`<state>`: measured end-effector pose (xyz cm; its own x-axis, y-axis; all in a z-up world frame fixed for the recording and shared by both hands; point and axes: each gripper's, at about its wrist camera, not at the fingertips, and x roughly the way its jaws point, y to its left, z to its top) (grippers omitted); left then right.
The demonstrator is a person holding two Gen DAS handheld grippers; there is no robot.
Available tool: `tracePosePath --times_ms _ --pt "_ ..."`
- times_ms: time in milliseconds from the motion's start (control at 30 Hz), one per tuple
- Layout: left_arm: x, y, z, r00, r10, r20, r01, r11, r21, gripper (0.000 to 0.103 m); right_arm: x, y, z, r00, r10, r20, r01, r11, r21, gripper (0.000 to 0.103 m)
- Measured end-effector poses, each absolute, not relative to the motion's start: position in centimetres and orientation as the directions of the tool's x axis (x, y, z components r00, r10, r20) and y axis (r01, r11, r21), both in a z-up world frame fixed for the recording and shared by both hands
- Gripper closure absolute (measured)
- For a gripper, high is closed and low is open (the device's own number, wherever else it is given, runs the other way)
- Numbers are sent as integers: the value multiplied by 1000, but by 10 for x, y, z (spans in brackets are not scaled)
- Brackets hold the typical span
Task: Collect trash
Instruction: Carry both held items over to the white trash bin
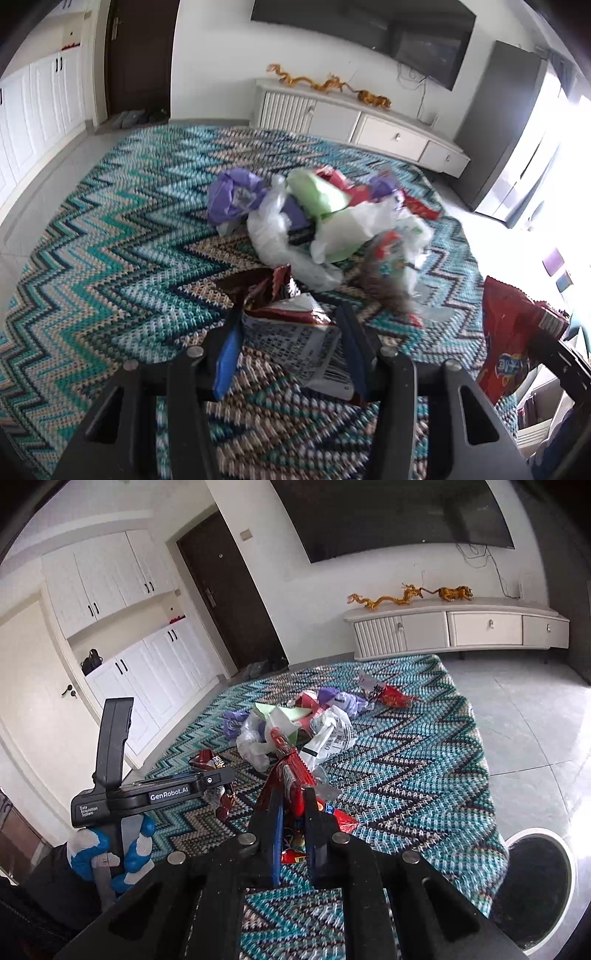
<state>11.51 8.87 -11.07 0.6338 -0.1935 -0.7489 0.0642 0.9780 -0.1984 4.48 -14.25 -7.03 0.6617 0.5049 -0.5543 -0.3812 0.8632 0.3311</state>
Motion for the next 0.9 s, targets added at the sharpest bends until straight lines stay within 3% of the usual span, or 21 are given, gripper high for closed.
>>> tracePosePath --times_ms 367,633,900 --pt "77 50 -47 692 -270 -669 191 963 -191 57 -2 -185 -43 768 427 -478 -305 899 313 93" --pt "84 -59 -19 622 -433 -653 425 887 -184 57 -34 -261 -45 847 271 -457 -130 940 317 93" --pt "111 -196 -37 466 -519 -717 601 780 -174 56 -41 -339 -76 848 96 -521 86 945 314 93"
